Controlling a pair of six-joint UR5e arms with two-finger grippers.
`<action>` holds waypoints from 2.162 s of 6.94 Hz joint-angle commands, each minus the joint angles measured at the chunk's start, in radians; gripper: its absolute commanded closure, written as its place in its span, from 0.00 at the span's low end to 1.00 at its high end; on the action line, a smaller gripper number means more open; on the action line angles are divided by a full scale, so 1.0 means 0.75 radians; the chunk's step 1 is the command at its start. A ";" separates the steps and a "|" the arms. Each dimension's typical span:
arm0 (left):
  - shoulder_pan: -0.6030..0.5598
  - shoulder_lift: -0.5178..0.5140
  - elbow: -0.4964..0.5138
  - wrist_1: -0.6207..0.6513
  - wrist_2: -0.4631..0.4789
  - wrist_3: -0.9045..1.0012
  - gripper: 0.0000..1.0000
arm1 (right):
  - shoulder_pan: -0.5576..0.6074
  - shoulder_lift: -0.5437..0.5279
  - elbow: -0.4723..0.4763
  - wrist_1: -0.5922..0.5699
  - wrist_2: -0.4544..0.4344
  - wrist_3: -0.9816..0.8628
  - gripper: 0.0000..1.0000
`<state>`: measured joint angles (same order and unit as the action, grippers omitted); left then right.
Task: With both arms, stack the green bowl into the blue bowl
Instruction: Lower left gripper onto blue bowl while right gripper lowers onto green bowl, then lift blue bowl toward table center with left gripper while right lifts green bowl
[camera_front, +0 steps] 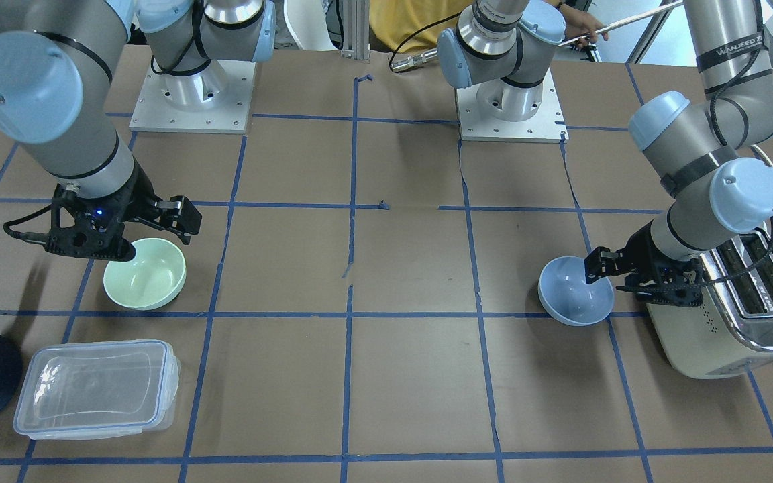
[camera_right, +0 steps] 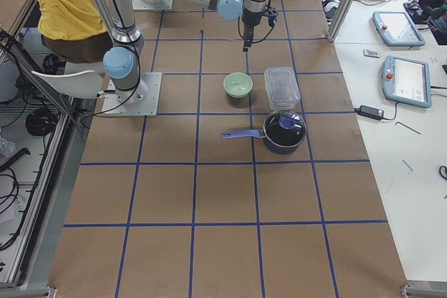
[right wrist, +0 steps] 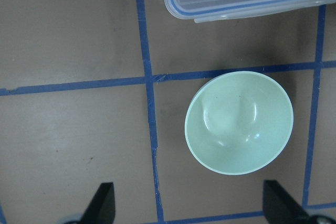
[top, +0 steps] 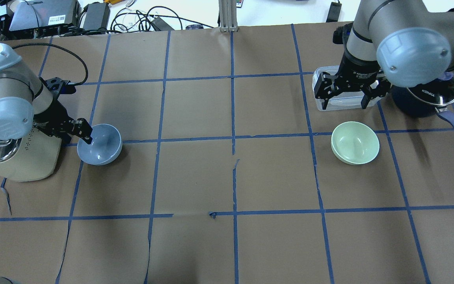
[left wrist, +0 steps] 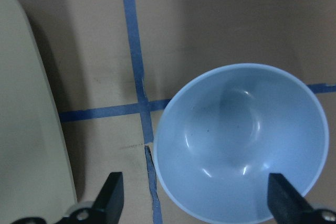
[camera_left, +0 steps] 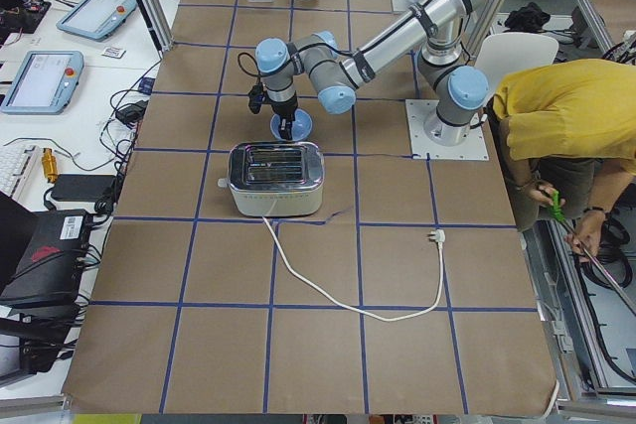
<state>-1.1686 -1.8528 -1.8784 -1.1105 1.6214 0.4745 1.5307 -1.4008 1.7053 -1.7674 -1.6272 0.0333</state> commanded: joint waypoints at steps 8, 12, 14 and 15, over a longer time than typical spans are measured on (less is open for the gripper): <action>-0.035 -0.028 0.023 -0.063 -0.108 -0.050 1.00 | -0.035 0.084 0.453 -0.690 -0.037 -0.185 0.00; -0.406 -0.021 0.210 -0.205 -0.204 -0.480 1.00 | -0.061 0.135 0.514 -0.795 -0.092 -0.308 0.12; -0.601 -0.068 0.212 -0.152 -0.276 -0.762 1.00 | -0.092 0.137 0.561 -0.881 -0.090 -0.365 0.65; -0.691 -0.106 0.206 -0.105 -0.282 -0.881 1.00 | -0.092 0.131 0.553 -0.879 -0.093 -0.363 1.00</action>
<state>-1.6023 -1.9006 -1.7214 -1.2251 1.4211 -0.0722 1.4654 -1.2995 2.1171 -2.4141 -1.6942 -0.2297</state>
